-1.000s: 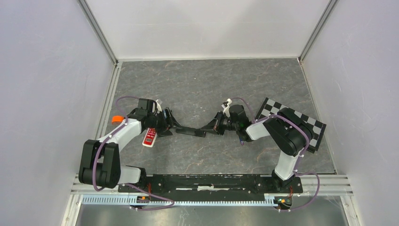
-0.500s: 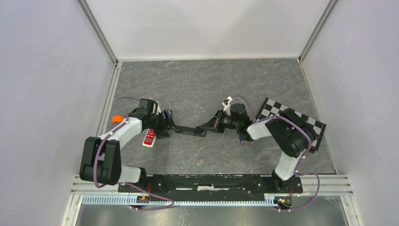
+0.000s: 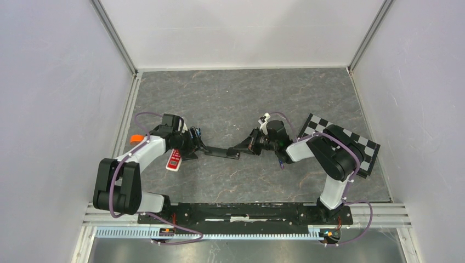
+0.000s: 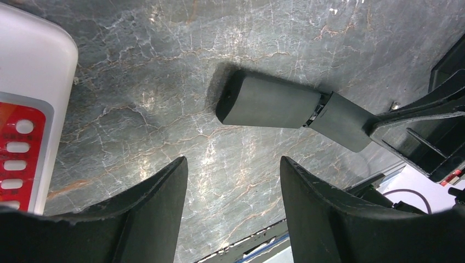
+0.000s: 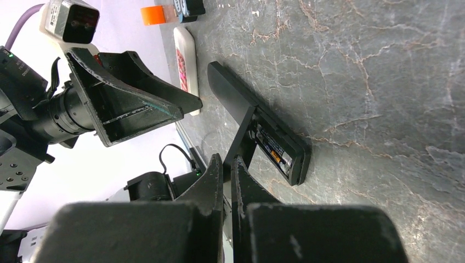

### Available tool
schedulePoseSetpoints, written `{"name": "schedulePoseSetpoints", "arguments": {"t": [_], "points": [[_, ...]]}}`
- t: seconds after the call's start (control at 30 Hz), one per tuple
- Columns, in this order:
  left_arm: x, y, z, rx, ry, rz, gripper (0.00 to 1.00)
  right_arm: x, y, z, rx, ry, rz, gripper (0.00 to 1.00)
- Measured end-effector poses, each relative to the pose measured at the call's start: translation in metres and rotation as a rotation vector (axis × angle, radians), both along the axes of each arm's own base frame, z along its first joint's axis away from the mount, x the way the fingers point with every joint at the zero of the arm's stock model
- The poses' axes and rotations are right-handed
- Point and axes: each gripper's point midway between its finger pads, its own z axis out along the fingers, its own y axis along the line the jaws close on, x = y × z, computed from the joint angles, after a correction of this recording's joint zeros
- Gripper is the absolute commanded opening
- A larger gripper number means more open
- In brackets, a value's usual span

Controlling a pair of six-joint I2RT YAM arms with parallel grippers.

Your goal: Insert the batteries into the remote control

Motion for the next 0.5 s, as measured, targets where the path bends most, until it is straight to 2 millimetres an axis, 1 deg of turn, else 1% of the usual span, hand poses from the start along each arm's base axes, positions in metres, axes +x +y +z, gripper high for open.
{"name": "schedulePoseSetpoints", "arguments": {"t": [0.37, 0.5], "points": [[-0.0012, 0.0003, -0.0058, 0.004, 0.023, 0.0, 0.68, 0.0014, 0.0019, 0.0004, 0.025, 0.033, -0.02, 0.0], [-0.0005, 0.0001, -0.0066, 0.004, 0.028, 0.0, 0.68, -0.0008, 0.0015, -0.0003, 0.033, 0.045, -0.026, 0.0]]}}
